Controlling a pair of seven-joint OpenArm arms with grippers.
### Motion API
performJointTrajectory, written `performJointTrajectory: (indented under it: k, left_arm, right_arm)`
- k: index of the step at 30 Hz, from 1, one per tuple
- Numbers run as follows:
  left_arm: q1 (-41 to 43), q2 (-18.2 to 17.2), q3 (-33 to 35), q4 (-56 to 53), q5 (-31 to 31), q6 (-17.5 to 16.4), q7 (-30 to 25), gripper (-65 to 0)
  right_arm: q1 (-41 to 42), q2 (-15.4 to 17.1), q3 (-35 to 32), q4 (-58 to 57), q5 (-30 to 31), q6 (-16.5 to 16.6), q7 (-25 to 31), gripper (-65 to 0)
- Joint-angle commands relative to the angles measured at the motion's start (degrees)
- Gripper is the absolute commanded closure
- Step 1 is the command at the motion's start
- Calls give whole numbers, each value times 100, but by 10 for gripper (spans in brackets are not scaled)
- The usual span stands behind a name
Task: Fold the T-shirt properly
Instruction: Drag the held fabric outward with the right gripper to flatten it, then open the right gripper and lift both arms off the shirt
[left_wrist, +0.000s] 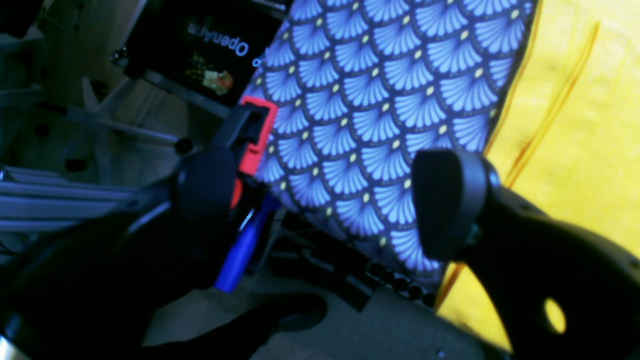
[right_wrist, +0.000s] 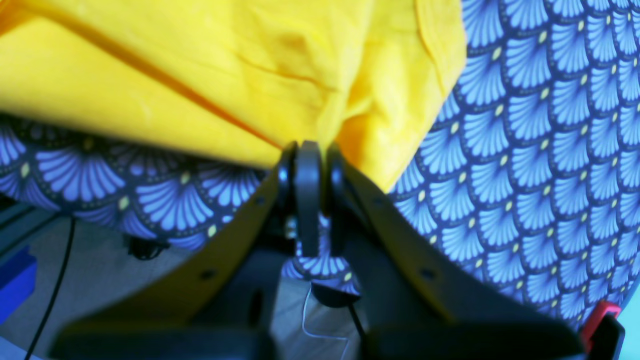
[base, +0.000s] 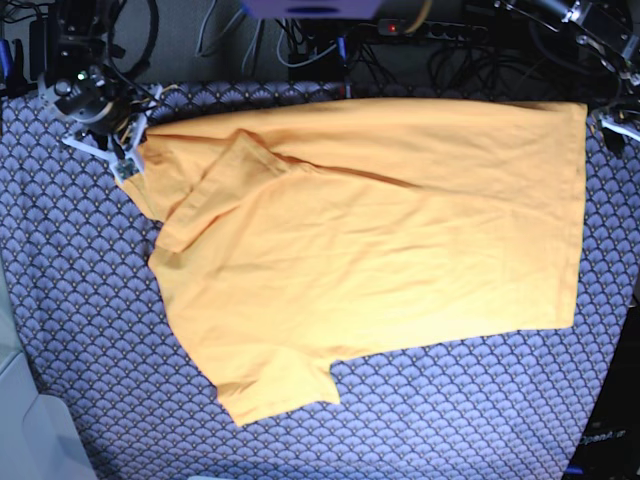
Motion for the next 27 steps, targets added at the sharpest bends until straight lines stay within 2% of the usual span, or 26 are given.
performJointTrajectory:
  k: [1, 8, 12, 15, 19, 22, 27]
  left_arm:
    - [-56, -106, -2, 84, -78, 29, -127, -541]
    - [-56, -106, -2, 84, -78, 29, -127, -541]
    - [-56, -106, -2, 84, -87, 29, -127, -541]
    - [-56, -106, -2, 84, -96, 29, -127, -541]
    - [-56, -106, -2, 84, -87, 29, -127, -541]
    - [-56, -106, -2, 84, -87, 29, -127, -541]
    - [-65, -150, -2, 146, -122, 29, -92, -541]
  right_arm:
    - [-30, 55, 105, 118, 11, 23, 27, 0]
    - [-171, -156, 914, 259, 11, 23, 27, 0]
    - [-171, -156, 1248, 259, 11, 23, 27, -2]
    - [-180, -156, 1283, 259, 11, 23, 27, -60]
    - [-338, -182, 1248, 259, 11, 23, 62, -187]
    - [-373, -341, 1239, 259, 20, 23, 80, -259]
    - [-356, -297, 1292, 285, 11, 23, 80, -277]
